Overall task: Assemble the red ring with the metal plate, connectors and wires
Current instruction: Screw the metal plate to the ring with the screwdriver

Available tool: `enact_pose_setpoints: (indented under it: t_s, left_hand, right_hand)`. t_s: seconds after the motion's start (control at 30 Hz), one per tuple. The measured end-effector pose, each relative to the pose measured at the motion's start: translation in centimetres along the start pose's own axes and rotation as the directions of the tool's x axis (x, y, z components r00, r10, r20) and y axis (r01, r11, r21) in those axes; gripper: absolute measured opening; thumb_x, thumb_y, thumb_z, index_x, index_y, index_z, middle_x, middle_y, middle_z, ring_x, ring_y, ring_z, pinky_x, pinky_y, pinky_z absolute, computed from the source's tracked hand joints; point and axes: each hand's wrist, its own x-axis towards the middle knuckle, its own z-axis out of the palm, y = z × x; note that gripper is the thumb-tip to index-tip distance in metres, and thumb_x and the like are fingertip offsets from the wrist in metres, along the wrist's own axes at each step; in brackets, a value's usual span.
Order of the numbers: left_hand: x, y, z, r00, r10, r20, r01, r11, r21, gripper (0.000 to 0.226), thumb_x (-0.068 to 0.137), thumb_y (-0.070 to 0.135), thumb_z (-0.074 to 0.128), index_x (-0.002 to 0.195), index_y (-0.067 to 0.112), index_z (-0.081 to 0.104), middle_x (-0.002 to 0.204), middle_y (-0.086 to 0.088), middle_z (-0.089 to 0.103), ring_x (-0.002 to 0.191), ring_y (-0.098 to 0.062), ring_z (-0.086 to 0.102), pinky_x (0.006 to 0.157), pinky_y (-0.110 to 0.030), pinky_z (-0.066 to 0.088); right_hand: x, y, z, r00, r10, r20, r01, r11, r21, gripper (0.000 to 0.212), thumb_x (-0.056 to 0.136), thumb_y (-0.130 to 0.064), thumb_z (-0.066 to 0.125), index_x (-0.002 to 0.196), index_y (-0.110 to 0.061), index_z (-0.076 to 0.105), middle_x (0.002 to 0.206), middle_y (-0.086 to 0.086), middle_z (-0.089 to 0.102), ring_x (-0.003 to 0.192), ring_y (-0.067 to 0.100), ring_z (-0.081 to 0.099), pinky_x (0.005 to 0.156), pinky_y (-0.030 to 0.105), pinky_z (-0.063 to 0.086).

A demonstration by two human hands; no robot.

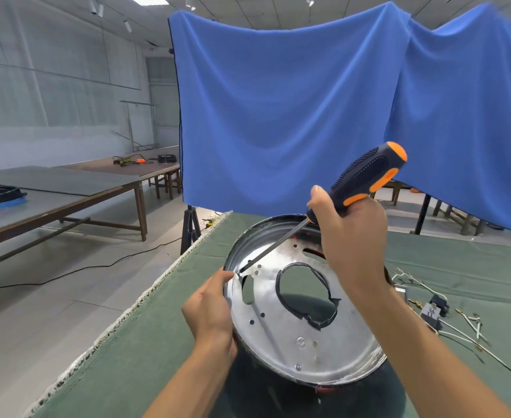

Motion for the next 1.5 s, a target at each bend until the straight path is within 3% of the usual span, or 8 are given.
enact_pose_setpoints:
  t_s: [0.2, 0.47, 0.7, 0.87, 1.03, 1.23, 1.37, 1.5]
  left_hand:
    - [1.8, 0.0, -0.6, 0.995, 0.022, 0.102, -0.043, 0.977, 0.208, 0.007, 0.077, 0.005, 0.066, 0.076, 0.007, 0.073, 0.083, -0.012, 0.071, 0.078, -0.028, 0.061, 0.081, -0.045, 0.052]
    - [3.6, -0.5, -1.6, 0.983, 0.017, 0.182, -0.093, 0.902, 0.421, 0.011, 0.081, 0.012, 0.062, 0.073, 0.013, 0.070, 0.066, -0.002, 0.063, 0.066, -0.021, 0.056, 0.071, -0.035, 0.050]
    - [5.6, -1.0, -2.1, 0.951, 0.125, 0.284, -0.286, 0.707, 0.647, 0.030, 0.085, 0.031, 0.057, 0.064, 0.012, 0.049, 0.060, -0.002, 0.046, 0.059, -0.021, 0.043, 0.062, -0.034, 0.041]
    - [6.6, -1.0, -1.2, 0.959, -0.019, 0.283, -0.107, 0.899, 0.425, 0.018, 0.088, 0.018, 0.060, 0.079, 0.002, 0.063, 0.068, -0.007, 0.059, 0.060, -0.020, 0.054, 0.058, -0.029, 0.045]
    - [6.0, -1.4, -0.6, 0.932, -0.009, 0.361, -0.110, 0.945, 0.307, 0.028, 0.084, 0.002, 0.055, 0.073, 0.017, 0.077, 0.082, -0.006, 0.075, 0.073, -0.018, 0.068, 0.072, -0.031, 0.053]
    - [5.4, -1.7, -0.8, 0.969, 0.060, 0.240, -0.133, 0.943, 0.303, 0.014, 0.075, -0.003, 0.053, 0.065, 0.007, 0.054, 0.067, -0.009, 0.039, 0.063, -0.018, 0.035, 0.057, -0.030, 0.029]
    - [5.2, -1.7, -0.8, 0.968, 0.104, 0.230, -0.177, 0.930, 0.324, 0.035, 0.076, -0.005, 0.053, 0.048, 0.015, 0.043, 0.049, 0.002, 0.032, 0.046, -0.011, 0.027, 0.043, -0.019, 0.024]
    - [4.7, -1.8, -1.2, 0.956, 0.128, 0.263, -0.222, 0.902, 0.371, 0.045, 0.078, -0.003, 0.051, 0.038, 0.018, 0.051, 0.041, 0.009, 0.040, 0.043, -0.011, 0.035, 0.043, -0.019, 0.031]
  right_hand:
    - [0.2, 1.0, 1.7, 0.998, -0.021, 0.052, 0.025, 0.997, -0.068, 0.048, 0.079, -0.039, 0.054, 0.060, 0.006, 0.055, 0.055, 0.017, 0.058, 0.055, 0.024, 0.050, 0.050, 0.023, 0.035]
    - [1.6, 2.1, 5.2, 0.991, -0.003, 0.134, 0.021, 0.990, -0.136, 0.044, 0.082, -0.029, 0.057, 0.049, -0.014, 0.034, 0.052, 0.013, 0.057, 0.047, 0.018, 0.040, 0.046, 0.024, 0.035]
    - [3.2, 2.0, 7.8, 0.966, 0.007, 0.257, 0.054, 0.972, -0.229, 0.040, 0.082, -0.032, 0.053, 0.061, 0.003, 0.050, 0.065, 0.018, 0.066, 0.062, 0.035, 0.055, 0.055, 0.038, 0.046]
    - [3.9, 2.2, 9.2, 0.954, 0.061, 0.292, 0.013, 0.970, -0.243, 0.039, 0.081, -0.035, 0.052, 0.062, -0.002, 0.052, 0.067, 0.014, 0.067, 0.054, 0.025, 0.049, 0.054, 0.036, 0.047]
    - [4.2, 2.1, 9.6, 0.919, 0.142, 0.367, -0.072, 0.977, -0.199, 0.046, 0.083, -0.047, 0.060, 0.054, -0.014, 0.047, 0.069, 0.009, 0.069, 0.062, 0.026, 0.058, 0.055, 0.033, 0.043]
    - [4.4, 1.5, 9.2, 0.815, 0.205, 0.542, -0.191, 0.978, -0.083, 0.042, 0.085, -0.046, 0.066, 0.068, -0.008, 0.059, 0.073, 0.016, 0.065, 0.056, 0.016, 0.047, 0.056, 0.028, 0.038]
    - [4.6, 0.9, 8.4, 0.693, 0.234, 0.682, -0.260, 0.963, -0.065, 0.015, 0.087, -0.025, 0.064, 0.075, -0.018, 0.063, 0.052, -0.004, 0.050, 0.037, 0.004, 0.045, 0.041, 0.015, 0.039]
    - [4.4, 0.4, 8.4, 0.785, 0.198, 0.587, -0.125, 0.979, -0.163, 0.033, 0.074, -0.044, 0.075, 0.069, -0.016, 0.059, 0.054, -0.010, 0.047, 0.051, 0.011, 0.047, 0.050, 0.025, 0.038]
